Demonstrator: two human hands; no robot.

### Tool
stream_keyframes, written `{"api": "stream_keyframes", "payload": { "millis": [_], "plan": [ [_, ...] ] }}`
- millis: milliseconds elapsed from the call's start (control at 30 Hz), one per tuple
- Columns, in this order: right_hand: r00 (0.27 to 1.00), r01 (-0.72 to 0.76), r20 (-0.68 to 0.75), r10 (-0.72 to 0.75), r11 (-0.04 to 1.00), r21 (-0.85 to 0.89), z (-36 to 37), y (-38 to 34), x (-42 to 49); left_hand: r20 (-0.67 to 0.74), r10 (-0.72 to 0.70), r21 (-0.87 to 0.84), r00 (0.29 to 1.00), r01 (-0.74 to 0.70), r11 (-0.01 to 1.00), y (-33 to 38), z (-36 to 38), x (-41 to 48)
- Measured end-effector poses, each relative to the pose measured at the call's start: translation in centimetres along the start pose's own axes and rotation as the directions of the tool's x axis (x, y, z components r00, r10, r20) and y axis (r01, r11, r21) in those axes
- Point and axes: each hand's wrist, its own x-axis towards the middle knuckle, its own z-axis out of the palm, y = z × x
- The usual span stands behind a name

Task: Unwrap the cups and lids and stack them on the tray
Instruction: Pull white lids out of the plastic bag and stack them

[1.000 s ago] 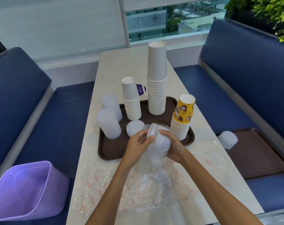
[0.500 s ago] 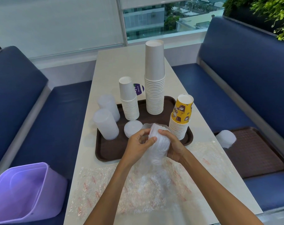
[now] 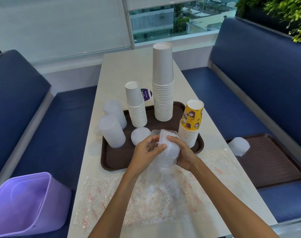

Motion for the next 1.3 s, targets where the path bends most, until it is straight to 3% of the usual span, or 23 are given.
{"api": "stream_keyframes", "payload": {
  "millis": [600, 833, 1300],
  "plan": [
    [0.999, 0.031, 0.016, -0.031, 0.999, -0.032, -0.2, 0.0, -0.8, -0.027, -0.040, -0.018, 0.999, 0.040, 0.999, 0.0, -0.1, -0.2],
    [0.998, 0.058, -0.009, -0.058, 0.998, -0.016, -0.1, 0.3, -0.5, -0.057, 0.024, 0.084, 0.998, -0.019, 0.996, 0.1, 0.9, -0.5],
    [0.999, 0.040, 0.002, -0.040, 0.999, -0.003, -0.8, 0.0, -0.1, -0.032, 0.052, 0.072, 0.998, -0.050, 0.996, 1.4, 1.2, -0.8]
  ]
}}
